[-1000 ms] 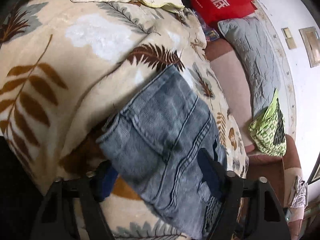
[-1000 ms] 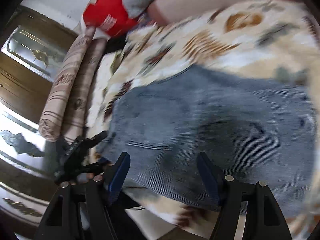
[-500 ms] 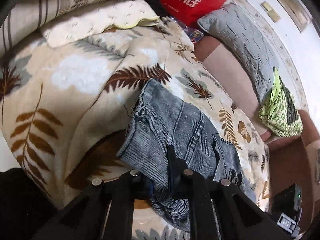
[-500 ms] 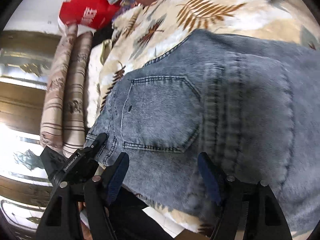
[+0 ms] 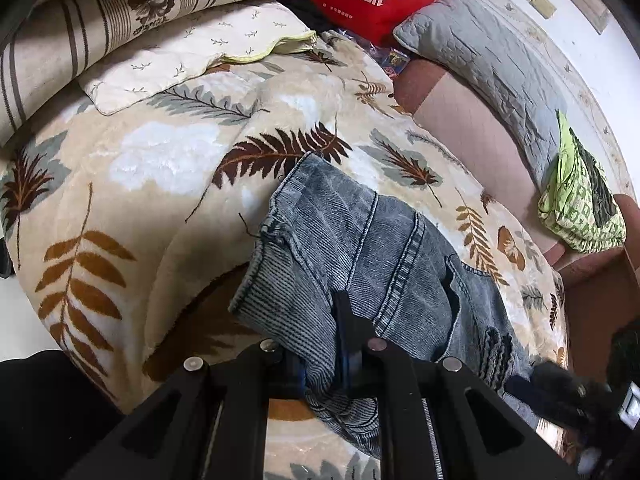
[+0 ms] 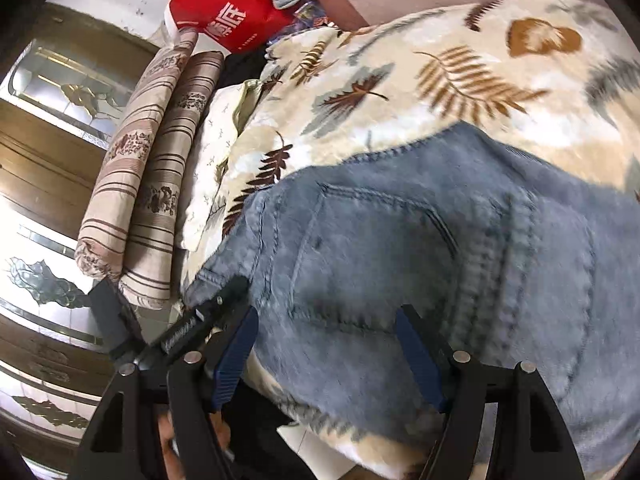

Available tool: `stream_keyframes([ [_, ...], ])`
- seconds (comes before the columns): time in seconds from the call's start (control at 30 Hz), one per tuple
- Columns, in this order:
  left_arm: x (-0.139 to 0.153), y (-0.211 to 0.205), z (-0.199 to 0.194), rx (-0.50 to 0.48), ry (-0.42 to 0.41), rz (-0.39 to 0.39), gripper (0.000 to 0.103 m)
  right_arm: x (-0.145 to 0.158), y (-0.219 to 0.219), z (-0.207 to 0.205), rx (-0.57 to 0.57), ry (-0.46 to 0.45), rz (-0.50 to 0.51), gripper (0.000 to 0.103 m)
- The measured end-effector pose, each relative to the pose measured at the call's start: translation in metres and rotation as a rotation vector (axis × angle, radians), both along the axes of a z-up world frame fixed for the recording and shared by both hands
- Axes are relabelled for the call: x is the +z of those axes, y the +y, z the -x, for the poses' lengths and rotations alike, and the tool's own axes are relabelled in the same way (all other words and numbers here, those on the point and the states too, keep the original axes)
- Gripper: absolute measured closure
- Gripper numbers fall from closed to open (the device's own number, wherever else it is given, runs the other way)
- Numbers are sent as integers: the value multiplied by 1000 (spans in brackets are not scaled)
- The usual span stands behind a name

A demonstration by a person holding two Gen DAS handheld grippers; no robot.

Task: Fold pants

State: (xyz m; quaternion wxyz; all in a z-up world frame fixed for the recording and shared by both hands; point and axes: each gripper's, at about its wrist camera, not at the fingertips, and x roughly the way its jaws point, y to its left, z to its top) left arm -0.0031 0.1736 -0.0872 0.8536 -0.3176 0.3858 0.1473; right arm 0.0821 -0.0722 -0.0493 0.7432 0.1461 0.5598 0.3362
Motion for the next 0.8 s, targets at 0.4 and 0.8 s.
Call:
stream_keyframes([
  [0.4, -7, 4, -2, -22, 6, 18, 90, -3, 42, -26, -3, 4, 123, 23],
  [0.8, -11, 3, -3, -24, 19, 1, 90, -5, 33, -30, 2, 37, 83, 14],
])
